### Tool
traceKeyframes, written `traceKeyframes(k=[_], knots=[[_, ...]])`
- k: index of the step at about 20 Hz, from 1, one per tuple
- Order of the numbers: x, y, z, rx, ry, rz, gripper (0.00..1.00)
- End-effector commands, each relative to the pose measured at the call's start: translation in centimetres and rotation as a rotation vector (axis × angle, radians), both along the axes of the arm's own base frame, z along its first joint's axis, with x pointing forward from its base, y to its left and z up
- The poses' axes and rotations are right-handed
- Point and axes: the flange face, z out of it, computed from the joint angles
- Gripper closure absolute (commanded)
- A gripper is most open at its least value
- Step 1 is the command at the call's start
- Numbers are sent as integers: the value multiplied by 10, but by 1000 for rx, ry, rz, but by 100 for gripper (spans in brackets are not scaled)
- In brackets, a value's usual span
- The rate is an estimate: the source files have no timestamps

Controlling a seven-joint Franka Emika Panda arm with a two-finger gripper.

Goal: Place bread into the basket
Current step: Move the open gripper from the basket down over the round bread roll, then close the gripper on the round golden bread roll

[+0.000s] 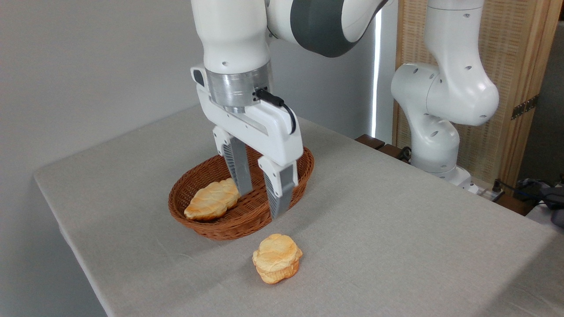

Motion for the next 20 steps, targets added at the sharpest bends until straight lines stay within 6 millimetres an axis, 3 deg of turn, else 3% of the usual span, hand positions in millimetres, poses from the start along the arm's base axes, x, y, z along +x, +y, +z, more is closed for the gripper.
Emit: traceKeyframes(k=[1,8,20], knots=[[9,9,-22,54,24,-37,0],[2,6,-71,58,-21,-40,0],[3,6,-94,64,-29,-47,0]])
